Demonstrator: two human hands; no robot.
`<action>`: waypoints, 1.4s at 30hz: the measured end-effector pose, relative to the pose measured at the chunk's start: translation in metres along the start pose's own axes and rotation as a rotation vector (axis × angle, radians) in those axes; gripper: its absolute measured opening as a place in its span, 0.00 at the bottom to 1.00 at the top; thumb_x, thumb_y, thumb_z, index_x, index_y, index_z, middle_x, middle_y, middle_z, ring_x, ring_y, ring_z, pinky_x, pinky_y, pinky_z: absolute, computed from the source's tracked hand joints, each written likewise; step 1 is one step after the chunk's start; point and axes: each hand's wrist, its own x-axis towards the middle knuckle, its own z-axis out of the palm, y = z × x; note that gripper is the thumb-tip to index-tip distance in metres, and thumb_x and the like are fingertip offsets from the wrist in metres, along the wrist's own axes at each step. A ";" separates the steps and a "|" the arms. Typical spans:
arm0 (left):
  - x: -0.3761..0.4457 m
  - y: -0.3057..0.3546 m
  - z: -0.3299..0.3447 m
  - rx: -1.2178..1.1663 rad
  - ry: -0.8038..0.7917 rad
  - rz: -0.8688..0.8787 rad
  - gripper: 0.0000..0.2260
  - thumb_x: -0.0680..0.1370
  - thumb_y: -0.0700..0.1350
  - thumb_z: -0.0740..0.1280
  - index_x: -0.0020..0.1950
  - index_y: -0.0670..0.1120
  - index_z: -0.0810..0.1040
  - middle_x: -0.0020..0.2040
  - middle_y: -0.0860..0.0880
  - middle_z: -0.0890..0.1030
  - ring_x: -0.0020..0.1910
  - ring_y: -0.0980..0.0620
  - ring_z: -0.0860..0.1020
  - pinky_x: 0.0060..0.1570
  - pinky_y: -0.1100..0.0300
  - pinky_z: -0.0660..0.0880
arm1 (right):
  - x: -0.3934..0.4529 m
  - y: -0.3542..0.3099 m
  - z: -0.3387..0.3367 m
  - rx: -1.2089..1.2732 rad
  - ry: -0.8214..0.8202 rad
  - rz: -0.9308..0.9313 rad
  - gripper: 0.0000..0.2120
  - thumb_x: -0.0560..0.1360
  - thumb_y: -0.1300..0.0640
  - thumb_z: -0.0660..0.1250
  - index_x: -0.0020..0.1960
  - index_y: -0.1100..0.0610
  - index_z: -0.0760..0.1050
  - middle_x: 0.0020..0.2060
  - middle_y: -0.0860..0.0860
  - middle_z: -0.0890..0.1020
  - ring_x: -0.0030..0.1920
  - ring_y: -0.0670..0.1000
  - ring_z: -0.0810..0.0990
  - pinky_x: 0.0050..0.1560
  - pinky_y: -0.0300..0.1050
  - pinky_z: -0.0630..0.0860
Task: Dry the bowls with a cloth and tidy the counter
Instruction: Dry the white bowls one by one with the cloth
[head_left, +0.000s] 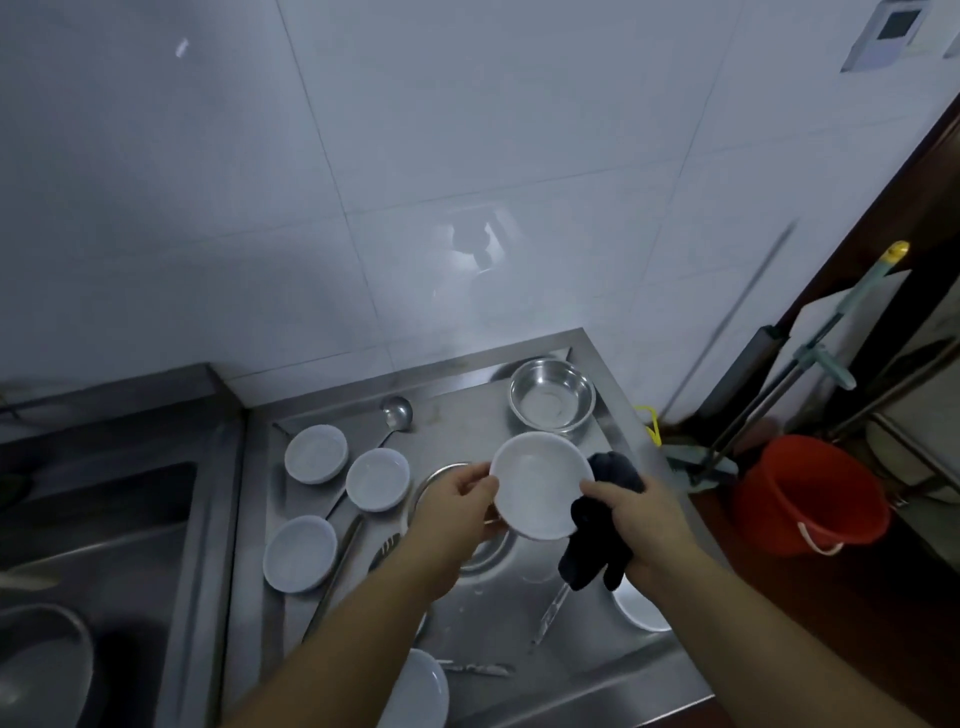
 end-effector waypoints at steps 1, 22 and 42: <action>0.007 -0.007 0.006 -0.006 -0.006 -0.032 0.10 0.85 0.41 0.66 0.65 0.47 0.83 0.55 0.43 0.88 0.53 0.42 0.87 0.52 0.48 0.86 | 0.009 0.006 -0.003 -0.042 0.036 -0.006 0.12 0.73 0.61 0.79 0.54 0.57 0.81 0.35 0.57 0.87 0.34 0.62 0.86 0.34 0.58 0.81; 0.187 -0.080 0.057 -0.069 0.206 -0.363 0.12 0.84 0.40 0.67 0.68 0.45 0.79 0.57 0.43 0.84 0.55 0.41 0.86 0.46 0.52 0.85 | 0.231 0.020 0.008 -0.718 -0.053 0.020 0.09 0.68 0.57 0.75 0.48 0.55 0.81 0.43 0.57 0.85 0.45 0.59 0.84 0.49 0.56 0.84; 0.246 -0.140 0.090 -0.196 0.299 -0.431 0.12 0.83 0.35 0.65 0.57 0.48 0.84 0.49 0.46 0.87 0.46 0.47 0.87 0.42 0.54 0.85 | 0.322 0.052 -0.001 -1.007 -0.164 -0.035 0.12 0.73 0.57 0.73 0.53 0.52 0.74 0.40 0.47 0.76 0.41 0.50 0.76 0.34 0.42 0.67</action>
